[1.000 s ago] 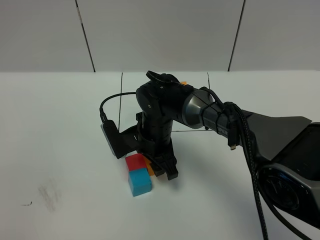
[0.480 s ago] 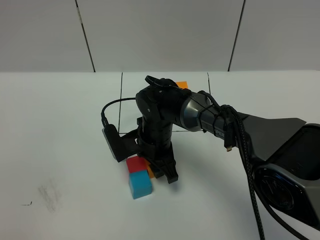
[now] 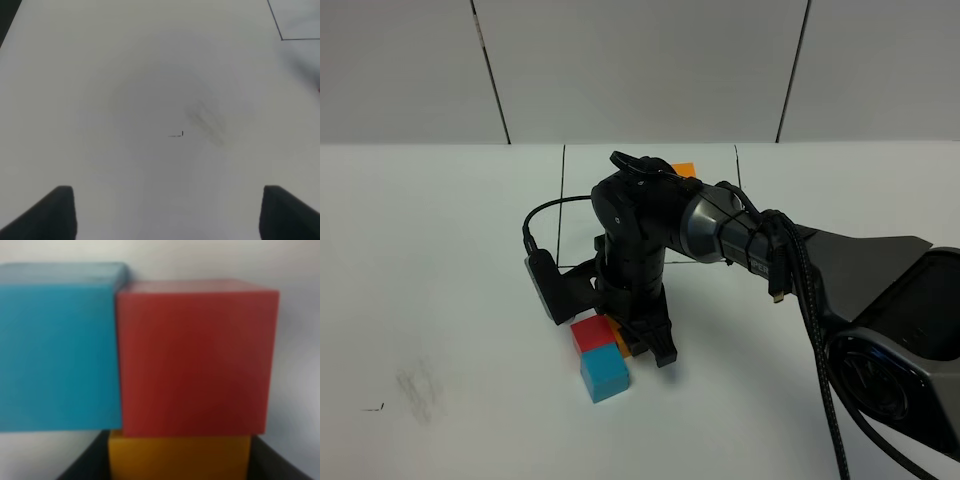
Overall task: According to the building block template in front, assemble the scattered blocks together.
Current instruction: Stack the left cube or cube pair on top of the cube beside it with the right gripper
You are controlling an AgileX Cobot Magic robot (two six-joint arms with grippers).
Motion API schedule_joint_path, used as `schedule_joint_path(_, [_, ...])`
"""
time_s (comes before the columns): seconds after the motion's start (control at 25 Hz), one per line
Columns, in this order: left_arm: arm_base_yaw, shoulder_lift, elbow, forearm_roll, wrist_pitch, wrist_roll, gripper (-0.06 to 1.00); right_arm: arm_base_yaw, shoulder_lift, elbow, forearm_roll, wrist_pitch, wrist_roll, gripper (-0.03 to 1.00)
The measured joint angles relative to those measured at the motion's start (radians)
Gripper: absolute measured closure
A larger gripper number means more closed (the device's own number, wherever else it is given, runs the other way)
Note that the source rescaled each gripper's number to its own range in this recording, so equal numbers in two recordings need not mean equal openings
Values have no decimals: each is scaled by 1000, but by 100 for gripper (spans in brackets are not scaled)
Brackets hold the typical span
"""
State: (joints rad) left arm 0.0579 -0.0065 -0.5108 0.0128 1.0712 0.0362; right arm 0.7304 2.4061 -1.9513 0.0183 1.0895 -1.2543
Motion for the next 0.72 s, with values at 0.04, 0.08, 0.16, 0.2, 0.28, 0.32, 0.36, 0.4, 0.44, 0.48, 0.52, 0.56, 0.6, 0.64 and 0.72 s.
schedule_joint_path(0.04, [0, 0, 0, 0, 0, 0, 15, 0, 0, 0, -2, 0, 0, 97])
schedule_joint_path(0.08, [0, 0, 0, 0, 0, 0, 15, 0, 0, 0, -5, 1, 0, 97])
schedule_joint_path(0.16, [0, 0, 0, 0, 0, 0, 15, 0, 0, 0, -7, 5, 0, 97])
schedule_joint_path(0.2, [0, 0, 0, 0, 0, 0, 15, 0, 0, 0, -8, 8, 0, 97])
schedule_joint_path(0.28, [0, 0, 0, 0, 0, 0, 15, 0, 0, 0, -10, 15, 0, 97])
schedule_joint_path(0.32, [0, 0, 0, 0, 0, 0, 15, -1, 0, 0, -11, 20, 0, 97])
schedule_joint_path(0.36, [0, 0, 0, 0, 0, 0, 15, -3, 0, 0, -18, 26, 0, 97])
schedule_joint_path(0.4, [0, 0, 0, 0, 0, 0, 15, -6, -1, 0, -18, 33, 0, 97])
schedule_joint_path(0.44, [0, 0, 0, 0, 0, 0, 15, -10, -2, 0, -18, 38, 0, 97])
schedule_joint_path(0.48, [0, 0, 0, 0, 0, 0, 15, -14, -4, 0, -25, 45, 0, 97])
schedule_joint_path(0.52, [0, 0, 0, 0, 0, 0, 15, -20, -8, 0, -32, 52, 1, 97])
schedule_joint_path(0.56, [0, 0, 0, 0, 0, 0, 15, -24, -13, 0, -39, 55, 9, 97])
schedule_joint_path(0.6, [0, 0, 0, 0, 0, 0, 15, -30, -18, 0, -47, 56, 19, 97])
schedule_joint_path(0.64, [0, 0, 0, 0, 0, 0, 15, -36, -23, 0, -55, 56, 36, 97])
schedule_joint_path(0.72, [0, 0, 0, 0, 0, 0, 15, -45, -33, 0, -60, 56, 64, 97])
